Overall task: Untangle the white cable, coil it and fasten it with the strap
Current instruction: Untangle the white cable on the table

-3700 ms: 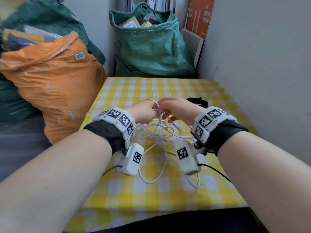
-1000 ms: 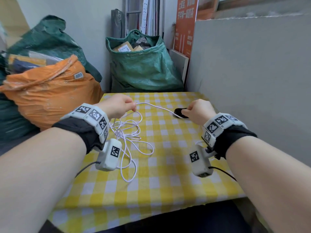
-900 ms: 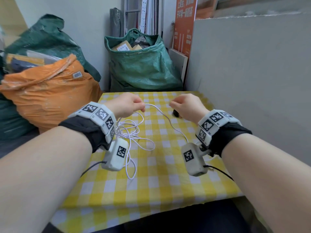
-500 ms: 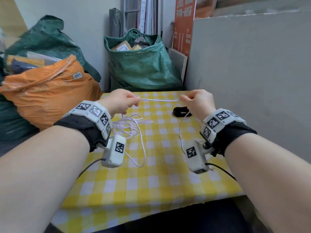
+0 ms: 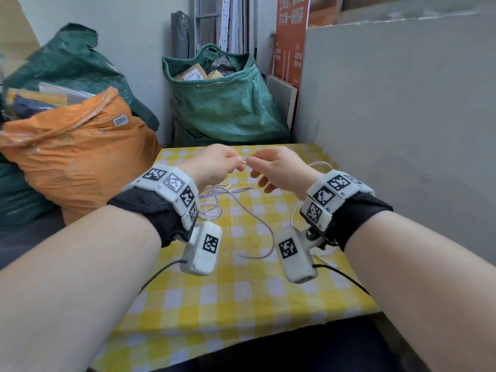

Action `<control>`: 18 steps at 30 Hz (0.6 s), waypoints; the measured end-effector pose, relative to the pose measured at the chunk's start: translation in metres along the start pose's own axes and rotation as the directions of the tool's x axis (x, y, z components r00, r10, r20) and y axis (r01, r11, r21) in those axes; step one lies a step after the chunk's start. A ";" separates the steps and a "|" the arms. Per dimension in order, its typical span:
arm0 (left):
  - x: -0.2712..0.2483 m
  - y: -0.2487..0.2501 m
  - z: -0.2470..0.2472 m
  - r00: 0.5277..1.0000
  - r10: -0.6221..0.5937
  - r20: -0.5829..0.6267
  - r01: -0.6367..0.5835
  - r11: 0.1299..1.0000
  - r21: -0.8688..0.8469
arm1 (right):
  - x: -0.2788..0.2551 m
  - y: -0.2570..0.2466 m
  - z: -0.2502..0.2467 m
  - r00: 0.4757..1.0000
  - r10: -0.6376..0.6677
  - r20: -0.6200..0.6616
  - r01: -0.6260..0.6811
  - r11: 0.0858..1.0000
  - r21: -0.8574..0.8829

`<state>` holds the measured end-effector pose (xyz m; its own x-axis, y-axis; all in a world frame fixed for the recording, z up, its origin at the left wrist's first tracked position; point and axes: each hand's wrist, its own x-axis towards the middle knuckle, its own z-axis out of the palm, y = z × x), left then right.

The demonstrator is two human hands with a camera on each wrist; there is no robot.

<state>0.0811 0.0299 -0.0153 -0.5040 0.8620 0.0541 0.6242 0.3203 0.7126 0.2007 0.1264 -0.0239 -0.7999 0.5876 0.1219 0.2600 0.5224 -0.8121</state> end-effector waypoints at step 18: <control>-0.010 -0.054 -0.024 0.975 -0.221 0.000 0.219 0.968 0.125 | 0.009 0.045 -0.037 0.865 0.403 -0.299 -0.500 0.745 -0.443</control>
<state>0.0379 -0.0061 -0.0374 -0.6294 0.7699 -0.1048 0.5680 0.5480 0.6141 0.2251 0.1777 -0.0385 -0.4256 0.9035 -0.0511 0.8327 0.3689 -0.4130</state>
